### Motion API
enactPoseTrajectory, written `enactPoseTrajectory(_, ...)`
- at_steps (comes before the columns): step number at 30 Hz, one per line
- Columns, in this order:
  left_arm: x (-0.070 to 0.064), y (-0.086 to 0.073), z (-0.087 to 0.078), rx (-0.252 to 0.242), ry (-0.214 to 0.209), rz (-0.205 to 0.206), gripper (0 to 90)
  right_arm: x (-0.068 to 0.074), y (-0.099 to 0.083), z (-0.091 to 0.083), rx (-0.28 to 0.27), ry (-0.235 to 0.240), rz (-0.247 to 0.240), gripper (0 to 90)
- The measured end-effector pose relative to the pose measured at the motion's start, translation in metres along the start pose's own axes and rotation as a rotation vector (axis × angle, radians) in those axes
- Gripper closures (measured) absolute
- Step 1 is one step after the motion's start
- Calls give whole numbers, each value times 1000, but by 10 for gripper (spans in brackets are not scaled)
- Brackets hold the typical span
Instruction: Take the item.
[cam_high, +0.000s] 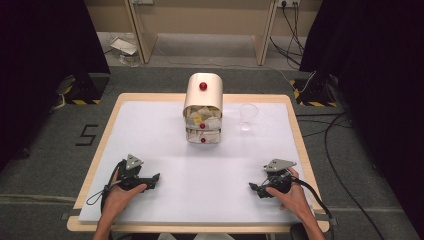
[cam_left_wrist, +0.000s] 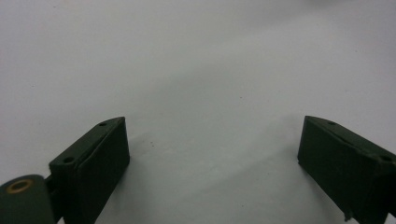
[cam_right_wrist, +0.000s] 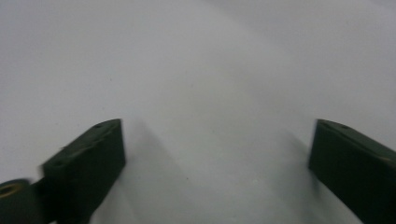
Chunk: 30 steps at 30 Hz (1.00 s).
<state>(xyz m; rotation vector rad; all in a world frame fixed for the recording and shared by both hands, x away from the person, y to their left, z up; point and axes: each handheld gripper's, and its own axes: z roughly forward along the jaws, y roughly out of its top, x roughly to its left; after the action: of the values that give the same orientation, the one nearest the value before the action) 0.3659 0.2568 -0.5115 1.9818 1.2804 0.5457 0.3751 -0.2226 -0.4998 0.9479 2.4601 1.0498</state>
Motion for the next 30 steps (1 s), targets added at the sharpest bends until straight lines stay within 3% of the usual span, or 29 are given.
enactPoseTrajectory(2, 0, 0, 0, 0, 0, 0, 79, 0, 1, 0, -14, -12, -5, 198)
enactPoseTrajectory(3, 0, 0, 0, 0, 0, 0, 79, -1, 5, 0, -28, -52, -15, 161)
enactPoseTrajectory(5, 0, 0, 0, 0, 0, 0, 79, 0, 7, -1, -39, -59, -24, 192)
enactPoseTrajectory(7, 0, 0, 0, 0, 0, 0, 79, 2, 12, -2, -72, -64, -29, 148)
enactPoseTrajectory(11, 0, 0, 0, 0, 0, 0, 79, 7, 23, -2, -122, -80, -61, 157)
enactPoseTrajectory(18, 0, 0, 0, 0, 0, 0, 79, 17, 56, 5, -199, -70, -124, 177)
enactPoseTrajectory(20, 0, 0, 0, 0, 0, 0, 80, 23, 74, 11, -218, -61, -151, 185)
enactPoseTrajectory(30, 0, 0, 0, -1, -4, -3, 80, 35, 110, 22, -279, -27, -200, 222)
